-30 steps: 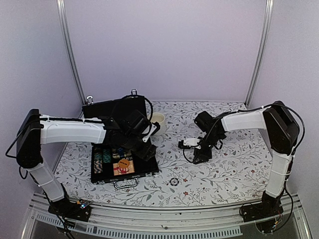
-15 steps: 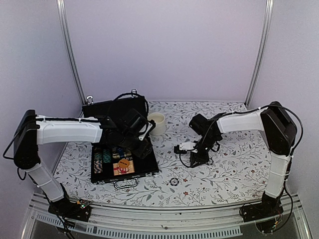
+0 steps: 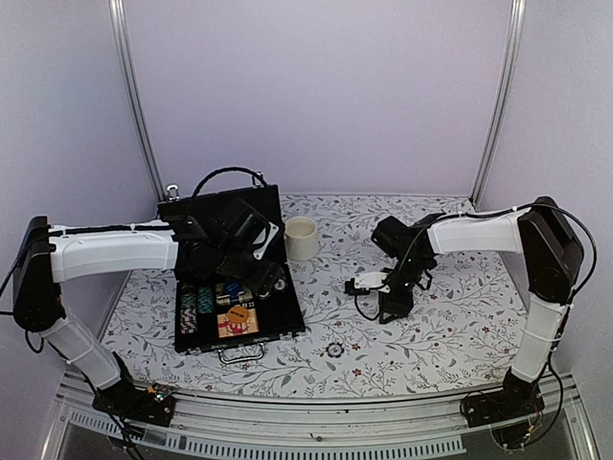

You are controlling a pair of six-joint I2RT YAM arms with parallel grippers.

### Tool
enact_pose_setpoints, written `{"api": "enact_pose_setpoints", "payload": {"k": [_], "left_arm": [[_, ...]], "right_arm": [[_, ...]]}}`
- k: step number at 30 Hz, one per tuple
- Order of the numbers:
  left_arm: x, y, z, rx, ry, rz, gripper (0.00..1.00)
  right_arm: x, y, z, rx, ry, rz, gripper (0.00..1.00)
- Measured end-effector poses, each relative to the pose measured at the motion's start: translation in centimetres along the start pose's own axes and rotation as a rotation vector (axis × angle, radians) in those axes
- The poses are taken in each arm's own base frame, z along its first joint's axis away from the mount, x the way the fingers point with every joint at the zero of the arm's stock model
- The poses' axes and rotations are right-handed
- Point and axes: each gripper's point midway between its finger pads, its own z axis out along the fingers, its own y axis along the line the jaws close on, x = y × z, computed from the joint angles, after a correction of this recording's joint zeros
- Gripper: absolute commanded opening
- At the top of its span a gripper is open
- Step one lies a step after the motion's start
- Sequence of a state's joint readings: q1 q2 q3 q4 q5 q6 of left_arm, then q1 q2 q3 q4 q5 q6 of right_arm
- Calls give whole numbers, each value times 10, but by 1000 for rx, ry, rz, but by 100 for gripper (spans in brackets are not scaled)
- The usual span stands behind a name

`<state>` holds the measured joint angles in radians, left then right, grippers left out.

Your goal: Pack up texas hold em set

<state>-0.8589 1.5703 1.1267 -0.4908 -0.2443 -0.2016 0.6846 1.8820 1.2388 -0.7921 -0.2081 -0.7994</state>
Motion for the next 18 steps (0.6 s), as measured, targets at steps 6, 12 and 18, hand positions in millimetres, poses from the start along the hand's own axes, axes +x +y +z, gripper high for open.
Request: {"api": "enact_pose_setpoints", "payload": {"k": [6,12,18], "left_arm": [[0,0,0,1,0,7,71],[0,-1,0,8,2,10,71],[1,-3,0,16,3,10,71]], "right_arm": [[21,-19,-10,64,45,49,50],[45,-20,-5,66,104,93,50],[52,-19,-4,65,134,103,49]]}}
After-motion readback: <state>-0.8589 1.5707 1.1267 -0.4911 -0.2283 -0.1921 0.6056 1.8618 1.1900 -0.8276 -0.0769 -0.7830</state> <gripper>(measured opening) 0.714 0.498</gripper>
